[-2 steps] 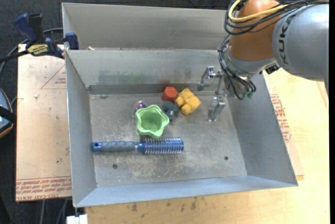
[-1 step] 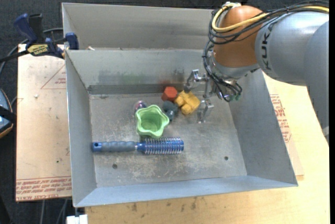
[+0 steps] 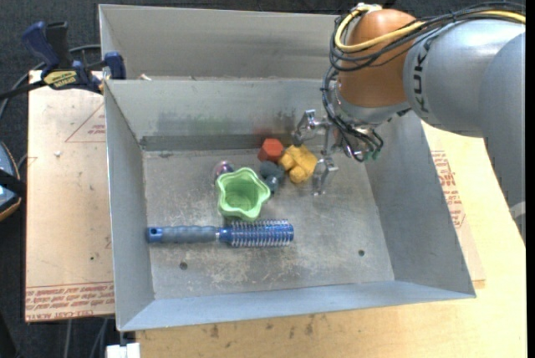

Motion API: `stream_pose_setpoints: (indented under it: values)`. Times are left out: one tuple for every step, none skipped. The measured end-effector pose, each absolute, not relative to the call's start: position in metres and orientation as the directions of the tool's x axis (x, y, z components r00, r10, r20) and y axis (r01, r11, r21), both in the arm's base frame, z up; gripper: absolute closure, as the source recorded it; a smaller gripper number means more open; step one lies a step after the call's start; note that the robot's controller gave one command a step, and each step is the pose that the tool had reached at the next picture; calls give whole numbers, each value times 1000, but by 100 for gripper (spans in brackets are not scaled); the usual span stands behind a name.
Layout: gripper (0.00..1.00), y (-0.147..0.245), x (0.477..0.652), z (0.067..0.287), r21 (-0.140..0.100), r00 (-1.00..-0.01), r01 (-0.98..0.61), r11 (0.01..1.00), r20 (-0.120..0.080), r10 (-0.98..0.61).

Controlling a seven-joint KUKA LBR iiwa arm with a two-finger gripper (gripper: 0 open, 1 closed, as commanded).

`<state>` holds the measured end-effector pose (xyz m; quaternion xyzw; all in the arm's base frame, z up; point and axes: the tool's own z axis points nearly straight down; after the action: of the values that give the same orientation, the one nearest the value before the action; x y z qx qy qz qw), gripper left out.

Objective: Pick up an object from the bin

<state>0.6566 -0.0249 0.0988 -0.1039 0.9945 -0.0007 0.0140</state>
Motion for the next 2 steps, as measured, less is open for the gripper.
stream_pose_setpoints:
  values:
    - [0,-23,658,97,-7,-964,-265,964,-29,-265]
    - [0,-21,658,96,-3,-984,-176,984,-29,-176]
